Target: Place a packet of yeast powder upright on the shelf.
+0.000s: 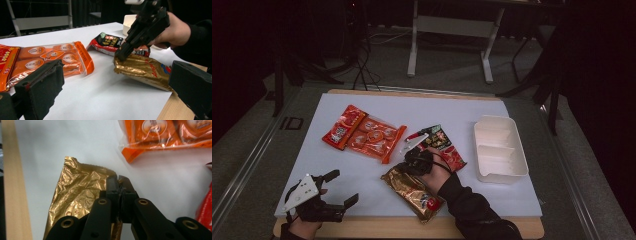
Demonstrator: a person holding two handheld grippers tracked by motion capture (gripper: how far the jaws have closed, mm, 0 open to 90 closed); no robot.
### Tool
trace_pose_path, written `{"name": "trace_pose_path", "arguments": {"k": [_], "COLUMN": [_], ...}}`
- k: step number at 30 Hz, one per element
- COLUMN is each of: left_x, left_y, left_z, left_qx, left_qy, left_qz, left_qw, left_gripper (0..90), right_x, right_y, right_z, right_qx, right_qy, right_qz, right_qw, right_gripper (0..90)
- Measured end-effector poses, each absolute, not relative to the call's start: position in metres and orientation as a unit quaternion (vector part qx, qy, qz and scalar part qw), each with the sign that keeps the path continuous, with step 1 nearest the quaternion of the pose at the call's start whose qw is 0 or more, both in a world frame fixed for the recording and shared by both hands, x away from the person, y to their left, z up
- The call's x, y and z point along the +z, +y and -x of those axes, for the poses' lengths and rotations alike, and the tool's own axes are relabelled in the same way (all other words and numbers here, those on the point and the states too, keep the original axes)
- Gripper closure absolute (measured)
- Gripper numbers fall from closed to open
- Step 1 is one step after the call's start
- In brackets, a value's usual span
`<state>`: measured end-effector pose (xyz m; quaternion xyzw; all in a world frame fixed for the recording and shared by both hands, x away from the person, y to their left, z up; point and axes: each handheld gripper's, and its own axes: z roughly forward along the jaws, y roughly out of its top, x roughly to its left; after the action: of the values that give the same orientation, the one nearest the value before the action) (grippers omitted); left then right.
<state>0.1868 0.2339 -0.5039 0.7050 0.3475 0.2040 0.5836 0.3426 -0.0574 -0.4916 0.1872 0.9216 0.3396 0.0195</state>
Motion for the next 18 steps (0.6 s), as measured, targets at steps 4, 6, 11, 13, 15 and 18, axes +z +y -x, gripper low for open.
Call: {"name": "trace_pose_path", "arguments": {"k": [4,6,11,13,15,18], "left_x": [-0.504,-0.504,-0.504,-0.505,-0.505,-0.505], "left_y": [0.234,0.234,0.234,0.234,0.234,0.233], "left_z": [-0.187,-0.187,-0.187,-0.187,-0.187,-0.187], "left_qx": [0.204,0.204,0.204,0.204,0.204,0.203], "left_qy": [0.348,0.348,0.349,0.349,0.350,0.350], "left_qz": [-0.705,-0.705,-0.704,-0.705,-0.704,-0.705], "left_qw": [0.584,0.584,0.584,0.583,0.584,0.583], "left_gripper": [0.6,0.6,0.6,0.6,0.6,0.6], "right_x": [-0.482,-0.476,-0.459,-0.452,-0.449,-0.438], "right_y": [-0.061,-0.063,-0.069,-0.072,-0.073,-0.076], "right_z": [-0.338,-0.336,-0.330,-0.327,-0.326,-0.320], "right_qx": [0.351,0.358,0.378,0.388,0.392,0.409], "right_qy": [0.918,0.916,0.908,0.905,0.903,0.897], "right_qz": [-0.183,-0.181,-0.175,-0.173,-0.171,-0.167], "right_qw": [0.020,0.021,0.026,0.027,0.026,0.024], "right_gripper": [88.5,88.5,88.6,88.6,88.7,88.8]}}
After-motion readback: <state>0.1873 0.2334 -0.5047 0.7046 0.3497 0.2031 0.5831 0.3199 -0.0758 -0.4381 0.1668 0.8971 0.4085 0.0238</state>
